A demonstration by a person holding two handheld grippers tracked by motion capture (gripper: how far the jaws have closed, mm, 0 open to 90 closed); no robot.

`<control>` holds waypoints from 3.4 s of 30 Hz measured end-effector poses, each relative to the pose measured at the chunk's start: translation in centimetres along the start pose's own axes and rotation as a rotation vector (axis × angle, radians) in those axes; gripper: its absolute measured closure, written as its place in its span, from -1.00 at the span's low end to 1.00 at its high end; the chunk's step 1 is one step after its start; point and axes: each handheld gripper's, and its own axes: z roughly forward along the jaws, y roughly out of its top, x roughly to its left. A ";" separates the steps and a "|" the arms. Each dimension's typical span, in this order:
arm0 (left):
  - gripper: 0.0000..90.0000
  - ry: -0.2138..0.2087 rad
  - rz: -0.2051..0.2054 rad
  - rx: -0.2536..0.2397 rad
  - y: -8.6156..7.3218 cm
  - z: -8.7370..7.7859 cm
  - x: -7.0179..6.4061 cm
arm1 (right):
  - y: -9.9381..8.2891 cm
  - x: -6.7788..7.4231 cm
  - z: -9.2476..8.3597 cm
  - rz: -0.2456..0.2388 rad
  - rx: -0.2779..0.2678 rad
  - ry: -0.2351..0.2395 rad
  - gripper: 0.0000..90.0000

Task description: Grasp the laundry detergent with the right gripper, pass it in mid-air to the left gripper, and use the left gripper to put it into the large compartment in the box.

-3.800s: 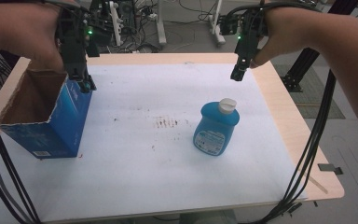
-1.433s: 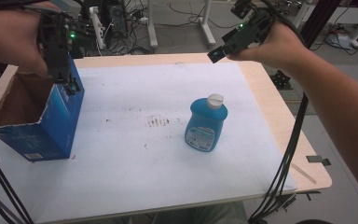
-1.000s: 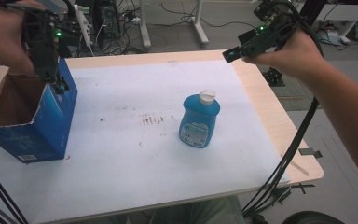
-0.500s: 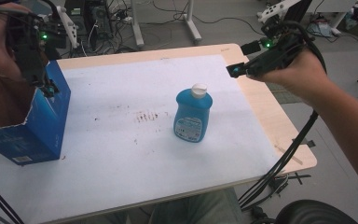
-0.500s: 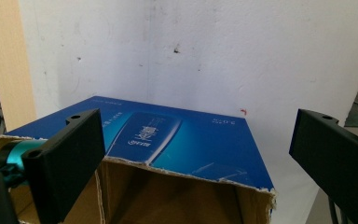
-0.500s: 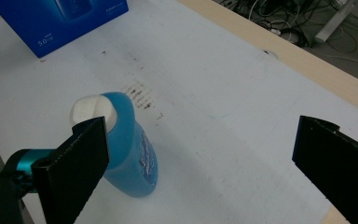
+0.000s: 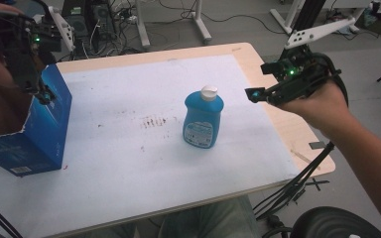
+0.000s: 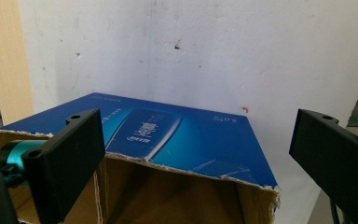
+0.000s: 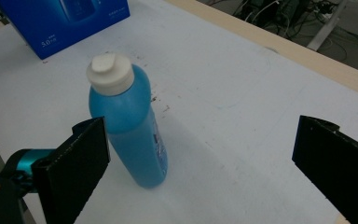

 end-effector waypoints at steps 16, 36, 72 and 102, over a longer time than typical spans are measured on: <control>-0.93 0.004 0.002 0.005 -0.2 0.3 0.2 | -6.0 2.6 1.2 0.036 -0.078 -0.020 -0.93; -0.93 0.000 0.003 0.013 -0.1 0.7 0.3 | -9.2 2.5 5.2 0.106 -0.173 0.006 -0.93; -0.93 -0.005 -0.001 0.024 -0.7 0.9 0.6 | -8.7 3.0 13.7 0.193 -0.131 0.188 -0.93; -0.93 -0.006 -0.018 0.023 -1.8 1.4 0.8 | -8.1 3.4 14.4 0.108 -0.139 0.191 -0.44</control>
